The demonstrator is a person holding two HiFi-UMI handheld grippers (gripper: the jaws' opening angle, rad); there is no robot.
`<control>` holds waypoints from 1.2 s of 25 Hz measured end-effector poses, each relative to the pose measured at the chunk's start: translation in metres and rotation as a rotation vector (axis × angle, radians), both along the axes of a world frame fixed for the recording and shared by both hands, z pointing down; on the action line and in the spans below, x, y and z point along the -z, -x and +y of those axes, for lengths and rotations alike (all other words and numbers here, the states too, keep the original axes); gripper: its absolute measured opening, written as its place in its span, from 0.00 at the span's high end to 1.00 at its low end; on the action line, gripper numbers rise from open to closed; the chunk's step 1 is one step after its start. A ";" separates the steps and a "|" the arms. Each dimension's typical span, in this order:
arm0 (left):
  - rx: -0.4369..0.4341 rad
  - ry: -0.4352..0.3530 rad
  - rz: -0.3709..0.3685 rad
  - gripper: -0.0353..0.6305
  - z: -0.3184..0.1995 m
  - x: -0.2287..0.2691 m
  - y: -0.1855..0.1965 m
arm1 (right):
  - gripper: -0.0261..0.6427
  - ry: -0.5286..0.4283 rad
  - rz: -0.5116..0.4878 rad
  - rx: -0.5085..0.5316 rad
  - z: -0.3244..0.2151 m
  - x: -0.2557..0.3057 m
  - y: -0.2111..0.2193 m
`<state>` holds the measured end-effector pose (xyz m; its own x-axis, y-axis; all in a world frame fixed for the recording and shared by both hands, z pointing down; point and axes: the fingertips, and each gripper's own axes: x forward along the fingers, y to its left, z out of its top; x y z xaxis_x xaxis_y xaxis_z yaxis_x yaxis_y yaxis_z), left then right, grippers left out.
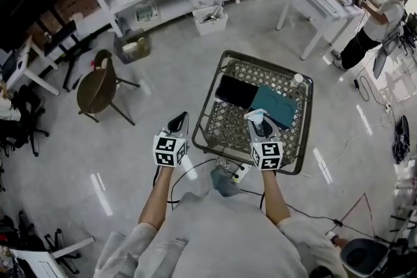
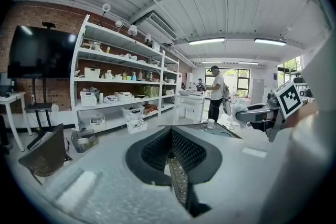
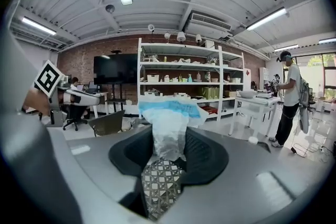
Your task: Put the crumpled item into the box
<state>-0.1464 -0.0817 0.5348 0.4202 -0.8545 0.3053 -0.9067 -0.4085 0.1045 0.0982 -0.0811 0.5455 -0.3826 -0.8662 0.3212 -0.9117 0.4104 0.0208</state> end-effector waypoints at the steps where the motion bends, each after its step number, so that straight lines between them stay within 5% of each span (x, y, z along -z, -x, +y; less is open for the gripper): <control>1: 0.000 -0.002 -0.001 0.94 -0.012 0.003 -0.003 | 0.74 -0.001 -0.004 0.002 -0.012 0.002 -0.001; 18: -0.014 -0.026 -0.032 0.94 -0.167 0.025 -0.058 | 0.74 -0.036 -0.039 0.011 -0.158 0.021 -0.047; 30: -0.027 0.028 -0.068 0.94 -0.185 0.008 -0.077 | 0.74 0.037 -0.063 0.009 -0.169 -0.011 -0.065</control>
<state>-0.0692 -0.2664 0.5268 0.4202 -0.8341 0.3573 -0.9010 -0.4303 0.0551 0.1627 -0.2501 0.5563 -0.4105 -0.8508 0.3282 -0.9071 0.4178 -0.0515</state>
